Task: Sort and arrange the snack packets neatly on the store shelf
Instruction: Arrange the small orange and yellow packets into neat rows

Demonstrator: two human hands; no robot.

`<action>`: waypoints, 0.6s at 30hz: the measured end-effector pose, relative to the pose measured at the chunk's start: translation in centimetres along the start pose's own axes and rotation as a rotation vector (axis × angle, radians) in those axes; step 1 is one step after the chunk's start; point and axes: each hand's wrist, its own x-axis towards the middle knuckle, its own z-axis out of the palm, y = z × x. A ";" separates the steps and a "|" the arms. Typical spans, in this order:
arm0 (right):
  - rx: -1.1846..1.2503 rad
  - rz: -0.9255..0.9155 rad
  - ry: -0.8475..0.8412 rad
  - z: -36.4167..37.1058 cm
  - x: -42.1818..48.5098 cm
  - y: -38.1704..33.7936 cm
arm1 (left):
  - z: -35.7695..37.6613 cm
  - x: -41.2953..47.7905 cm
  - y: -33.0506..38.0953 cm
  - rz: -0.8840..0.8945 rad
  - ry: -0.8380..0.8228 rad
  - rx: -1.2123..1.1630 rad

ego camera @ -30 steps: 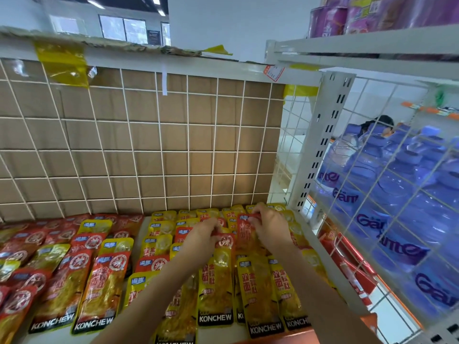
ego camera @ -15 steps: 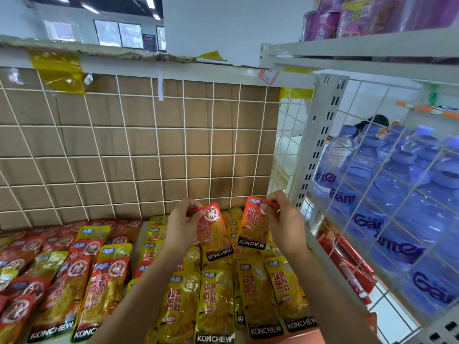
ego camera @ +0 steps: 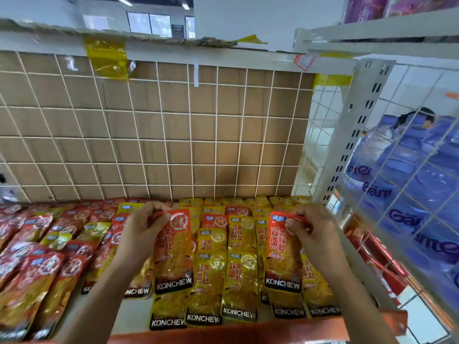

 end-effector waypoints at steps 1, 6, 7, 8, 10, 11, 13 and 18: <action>0.012 0.015 -0.021 0.3 -0.4 0.0 | -1.1 -0.5 -0.1 -0.018 0.009 -0.032; 0.040 0.068 -0.121 3.2 -2.0 -0.5 | -6.8 -3.6 -0.7 -0.085 0.159 -0.096; 0.058 0.083 -0.137 3.8 -2.3 -1.0 | -7.9 -4.1 -0.8 -0.095 0.194 -0.091; 0.072 0.098 -0.153 4.6 -2.4 -1.3 | -9.1 -4.6 -1.0 -0.098 0.223 -0.075; 0.088 0.110 -0.188 6.1 -2.5 -2.1 | -11.5 -5.5 -1.3 -0.112 0.270 -0.036; 0.094 0.114 -0.207 6.9 -2.5 -2.5 | -12.8 -5.9 -1.4 -0.125 0.295 -0.025; 0.140 0.107 -0.242 8.5 -2.4 -3.8 | -15.2 -6.7 -1.8 -0.139 0.339 -0.019; 0.277 0.120 -0.318 12.6 -2.3 -6.8 | -19.6 -7.7 -2.8 -0.174 0.426 0.014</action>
